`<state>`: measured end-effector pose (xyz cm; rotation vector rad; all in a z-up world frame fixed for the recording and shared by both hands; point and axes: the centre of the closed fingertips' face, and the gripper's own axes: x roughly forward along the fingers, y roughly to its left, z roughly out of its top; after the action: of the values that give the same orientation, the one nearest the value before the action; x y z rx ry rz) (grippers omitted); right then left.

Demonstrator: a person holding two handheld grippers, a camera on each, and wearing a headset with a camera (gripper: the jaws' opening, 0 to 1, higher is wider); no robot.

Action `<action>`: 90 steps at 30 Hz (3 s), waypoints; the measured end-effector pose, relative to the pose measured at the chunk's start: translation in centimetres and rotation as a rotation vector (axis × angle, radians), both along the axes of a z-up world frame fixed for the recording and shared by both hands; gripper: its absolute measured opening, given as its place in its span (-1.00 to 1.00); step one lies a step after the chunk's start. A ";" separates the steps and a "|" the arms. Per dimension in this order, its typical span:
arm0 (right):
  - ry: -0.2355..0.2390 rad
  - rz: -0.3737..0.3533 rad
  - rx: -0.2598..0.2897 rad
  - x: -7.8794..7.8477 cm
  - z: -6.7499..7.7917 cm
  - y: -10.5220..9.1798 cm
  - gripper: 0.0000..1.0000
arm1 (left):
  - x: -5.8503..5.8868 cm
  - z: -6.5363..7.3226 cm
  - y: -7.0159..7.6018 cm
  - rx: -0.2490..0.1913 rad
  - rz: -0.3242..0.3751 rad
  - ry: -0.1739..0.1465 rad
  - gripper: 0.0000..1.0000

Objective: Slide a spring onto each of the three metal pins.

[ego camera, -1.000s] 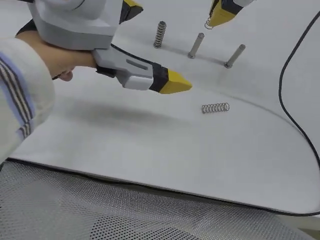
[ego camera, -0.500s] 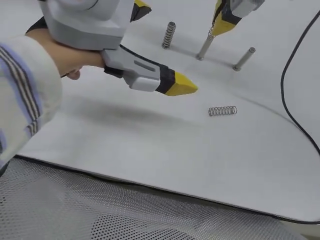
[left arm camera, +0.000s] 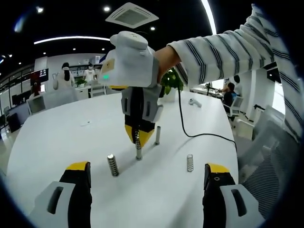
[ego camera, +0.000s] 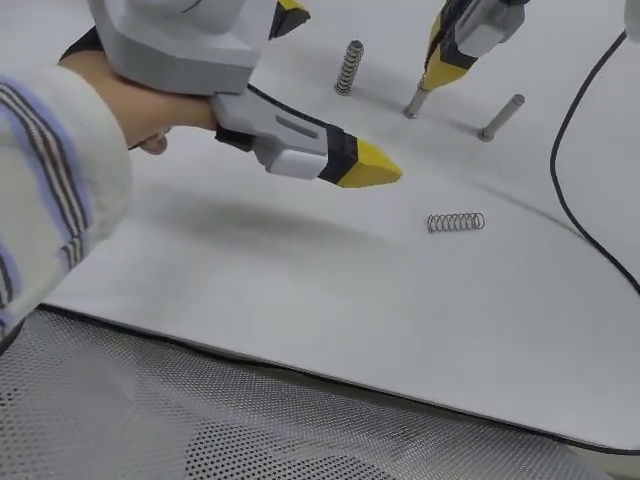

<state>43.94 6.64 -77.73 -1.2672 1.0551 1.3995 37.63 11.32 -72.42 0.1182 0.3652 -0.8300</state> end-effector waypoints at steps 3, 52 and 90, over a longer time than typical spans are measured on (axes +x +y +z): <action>0.003 -0.003 -0.001 0.0 -0.5 0.1 -0.83 | 0.0 0.1 0.1 -0.001 0.001 -0.001 0.94; -0.034 -0.045 0.059 0.6 -0.3 -0.6 -0.65 | -0.1 0.0 0.3 0.025 0.001 0.008 0.92; -0.189 -0.343 0.476 -4.8 7.8 -8.2 -0.17 | -2.1 0.5 0.4 0.099 -0.047 0.032 0.89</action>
<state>39.13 -1.52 -69.93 -0.8074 0.7112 1.1503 35.49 11.75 -71.95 0.2065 0.4356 -0.8610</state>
